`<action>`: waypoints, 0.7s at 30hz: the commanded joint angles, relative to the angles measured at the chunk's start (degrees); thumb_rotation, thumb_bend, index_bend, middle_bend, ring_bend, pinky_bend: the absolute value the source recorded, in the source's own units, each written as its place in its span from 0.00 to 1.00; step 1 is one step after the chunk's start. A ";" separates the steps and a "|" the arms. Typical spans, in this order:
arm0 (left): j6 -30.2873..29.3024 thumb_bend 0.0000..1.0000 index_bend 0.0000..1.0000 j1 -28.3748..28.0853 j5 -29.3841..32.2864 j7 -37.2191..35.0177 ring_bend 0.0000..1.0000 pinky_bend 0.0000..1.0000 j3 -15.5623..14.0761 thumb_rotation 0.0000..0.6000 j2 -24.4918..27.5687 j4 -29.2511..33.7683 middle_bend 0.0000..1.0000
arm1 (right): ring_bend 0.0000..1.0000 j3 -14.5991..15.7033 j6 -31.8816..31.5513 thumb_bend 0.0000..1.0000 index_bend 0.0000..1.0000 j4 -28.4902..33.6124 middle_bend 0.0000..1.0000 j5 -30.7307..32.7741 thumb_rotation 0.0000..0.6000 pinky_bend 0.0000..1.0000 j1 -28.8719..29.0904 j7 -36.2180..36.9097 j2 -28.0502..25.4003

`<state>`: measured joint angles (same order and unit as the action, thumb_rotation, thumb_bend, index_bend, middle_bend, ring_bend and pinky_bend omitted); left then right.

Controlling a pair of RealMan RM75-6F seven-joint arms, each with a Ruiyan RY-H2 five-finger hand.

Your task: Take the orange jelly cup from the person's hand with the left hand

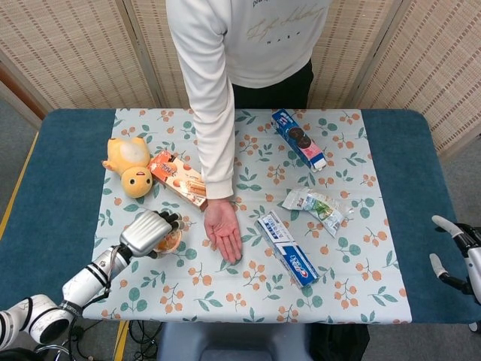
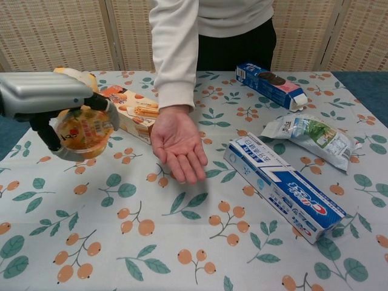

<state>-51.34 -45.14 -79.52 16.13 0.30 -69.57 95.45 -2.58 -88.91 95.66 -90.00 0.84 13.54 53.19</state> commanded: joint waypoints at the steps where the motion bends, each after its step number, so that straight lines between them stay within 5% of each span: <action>1: 0.67 0.25 0.41 0.76 0.44 -0.63 0.38 0.65 -0.83 1.00 -0.98 -1.92 0.27 | 0.21 -0.04 0.08 0.39 0.18 0.06 0.31 -0.02 1.00 0.41 0.10 -0.09 0.00; 12: 3.24 0.25 0.39 1.91 3.35 -0.84 0.36 0.56 -1.49 1.00 -6.05 -8.79 0.27 | 0.21 -0.01 0.28 0.39 0.18 0.44 0.31 0.14 1.00 0.41 0.21 -0.48 -0.25; 17: 4.49 0.24 0.11 2.23 6.77 1.96 0.10 0.34 -1.58 1.00 -5.20 -7.29 0.08 | 0.21 -0.04 0.26 0.39 0.18 0.62 0.31 0.27 1.00 0.41 0.20 -0.59 -0.44; 21: 2.54 0.24 0.00 3.35 10.19 5.52 0.00 0.22 -1.30 1.00 -3.56 -4.17 0.00 | 0.21 -0.07 0.23 0.39 0.18 0.63 0.31 0.32 1.00 0.41 0.20 -0.57 -0.43</action>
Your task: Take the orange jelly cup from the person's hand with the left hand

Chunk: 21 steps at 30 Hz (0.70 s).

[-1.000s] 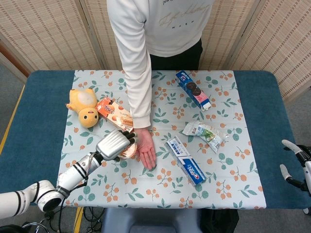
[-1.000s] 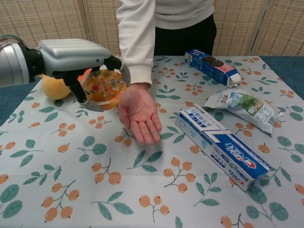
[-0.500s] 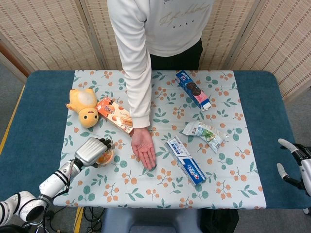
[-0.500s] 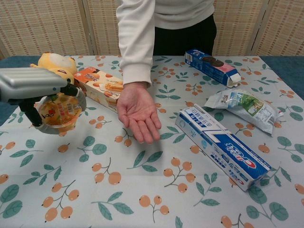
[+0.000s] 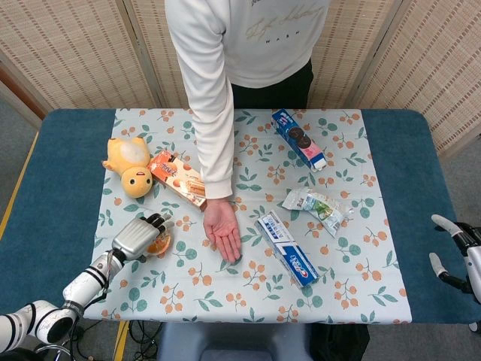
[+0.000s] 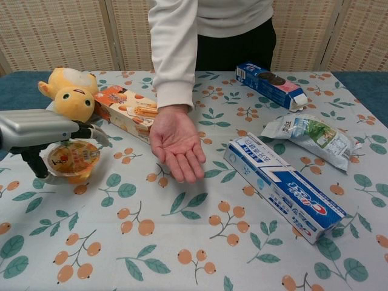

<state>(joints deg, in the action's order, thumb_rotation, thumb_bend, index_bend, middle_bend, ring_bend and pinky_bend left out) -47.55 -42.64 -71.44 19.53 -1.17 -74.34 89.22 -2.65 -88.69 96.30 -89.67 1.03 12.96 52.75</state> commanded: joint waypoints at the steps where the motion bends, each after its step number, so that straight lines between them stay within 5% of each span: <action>1: -2.33 0.24 0.00 1.39 3.07 2.99 0.00 0.20 0.30 1.00 1.86 3.24 0.00 | 0.21 0.01 0.04 0.39 0.18 -0.03 0.31 0.02 1.00 0.41 0.02 -0.01 0.01; 13: -25.05 0.23 0.00 13.49 6.72 7.43 0.00 0.15 1.39 1.00 8.30 14.63 0.00 | 0.21 0.18 0.03 0.39 0.18 -0.72 0.31 0.50 1.00 0.41 -0.32 0.49 0.36; 21: -40.59 0.23 0.00 22.55 4.33 7.08 0.00 0.15 2.23 1.00 7.74 15.82 0.00 | 0.21 0.24 0.87 0.39 0.18 -1.65 0.31 0.41 1.00 0.41 0.17 1.02 1.32</action>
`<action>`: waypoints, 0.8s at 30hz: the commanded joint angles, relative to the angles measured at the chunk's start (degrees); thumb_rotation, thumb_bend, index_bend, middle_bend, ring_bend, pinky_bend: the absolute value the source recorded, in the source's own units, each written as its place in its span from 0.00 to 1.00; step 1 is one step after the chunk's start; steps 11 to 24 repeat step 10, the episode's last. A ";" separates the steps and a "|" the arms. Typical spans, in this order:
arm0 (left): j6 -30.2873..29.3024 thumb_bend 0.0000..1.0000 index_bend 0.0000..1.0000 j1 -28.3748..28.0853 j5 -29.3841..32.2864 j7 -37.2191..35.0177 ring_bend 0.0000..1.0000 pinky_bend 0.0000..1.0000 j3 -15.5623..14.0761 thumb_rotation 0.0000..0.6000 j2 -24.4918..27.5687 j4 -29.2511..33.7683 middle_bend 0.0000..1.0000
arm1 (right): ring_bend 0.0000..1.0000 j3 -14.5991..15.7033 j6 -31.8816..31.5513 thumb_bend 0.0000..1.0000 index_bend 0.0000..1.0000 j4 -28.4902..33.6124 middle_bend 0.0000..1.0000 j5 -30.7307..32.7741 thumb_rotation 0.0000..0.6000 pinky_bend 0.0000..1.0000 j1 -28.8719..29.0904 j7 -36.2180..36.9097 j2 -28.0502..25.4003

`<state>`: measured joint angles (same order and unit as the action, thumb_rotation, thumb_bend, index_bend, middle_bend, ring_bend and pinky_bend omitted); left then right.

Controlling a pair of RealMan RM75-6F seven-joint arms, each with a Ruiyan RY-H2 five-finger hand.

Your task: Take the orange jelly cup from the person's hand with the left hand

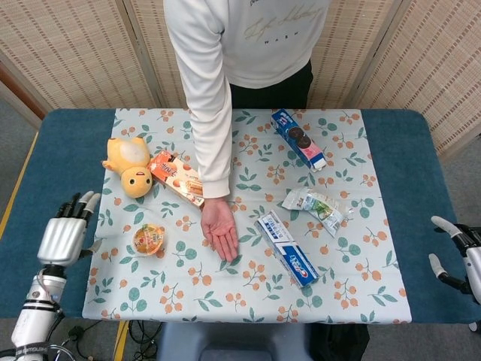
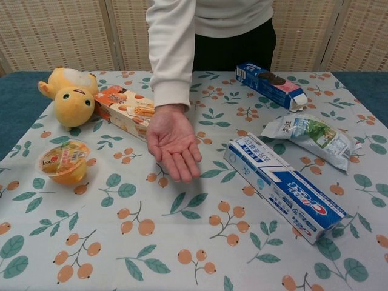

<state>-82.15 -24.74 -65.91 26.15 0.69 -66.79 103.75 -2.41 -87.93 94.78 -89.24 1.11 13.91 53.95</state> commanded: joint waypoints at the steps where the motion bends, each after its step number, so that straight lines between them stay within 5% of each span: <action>1: -6.93 0.23 0.00 5.38 -1.57 0.64 0.00 0.15 0.24 1.00 0.28 1.54 0.00 | 0.21 -0.01 0.14 0.39 0.18 -0.20 0.31 -0.03 1.00 0.41 0.13 0.11 0.20; 7: -11.12 0.23 0.00 9.06 -4.87 0.99 0.00 0.15 -0.52 1.00 -0.11 2.65 0.00 | 0.21 -0.01 0.65 0.39 0.18 -0.69 0.31 -0.01 1.00 0.41 0.46 0.37 0.75; 24: -11.30 0.23 0.00 9.78 -6.11 1.02 0.00 0.15 -0.48 1.00 -0.41 2.75 0.00 | 0.21 -0.02 0.74 0.39 0.18 -0.84 0.31 -0.08 1.00 0.41 0.59 0.53 0.91</action>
